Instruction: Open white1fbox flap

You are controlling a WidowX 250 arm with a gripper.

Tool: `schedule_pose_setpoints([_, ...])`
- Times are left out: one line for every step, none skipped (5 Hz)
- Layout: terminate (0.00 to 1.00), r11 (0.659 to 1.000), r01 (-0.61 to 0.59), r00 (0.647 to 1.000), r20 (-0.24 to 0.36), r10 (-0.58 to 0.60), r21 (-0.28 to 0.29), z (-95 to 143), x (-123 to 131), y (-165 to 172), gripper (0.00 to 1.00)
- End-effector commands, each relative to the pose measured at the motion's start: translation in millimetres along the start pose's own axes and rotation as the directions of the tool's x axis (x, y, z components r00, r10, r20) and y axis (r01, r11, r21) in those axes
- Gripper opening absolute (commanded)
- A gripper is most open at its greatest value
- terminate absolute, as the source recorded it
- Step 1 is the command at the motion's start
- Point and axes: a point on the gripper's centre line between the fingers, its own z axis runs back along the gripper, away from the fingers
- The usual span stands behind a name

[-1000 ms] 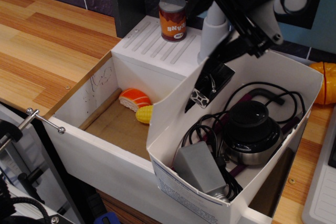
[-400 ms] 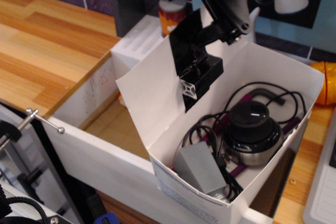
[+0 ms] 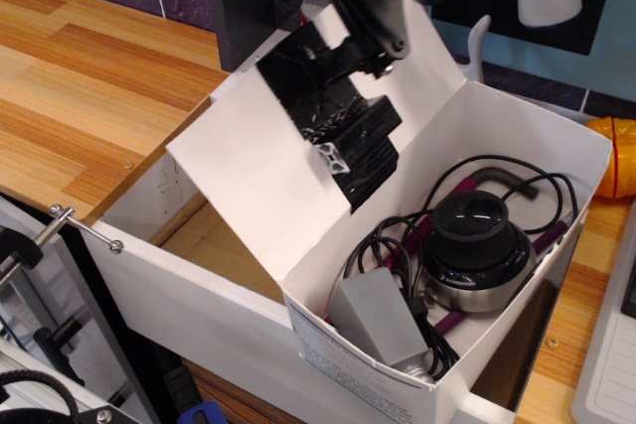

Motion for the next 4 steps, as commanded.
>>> schedule_pose_setpoints([0.00,0.998,-0.055,0.993,0.098,0.059,-0.043,-13,-12,15,1.00])
schedule_pose_setpoints([0.00,0.991,-0.073,0.990,0.113,0.085,-0.109,-30,-19,14,1.00])
schedule_pose_setpoints([0.00,0.981,-0.090,0.986,0.126,0.112,-0.173,-46,-23,11,1.00])
schedule_pose_setpoints([1.00,0.976,-0.093,0.982,0.144,0.123,-0.199,-51,-16,9,1.00])
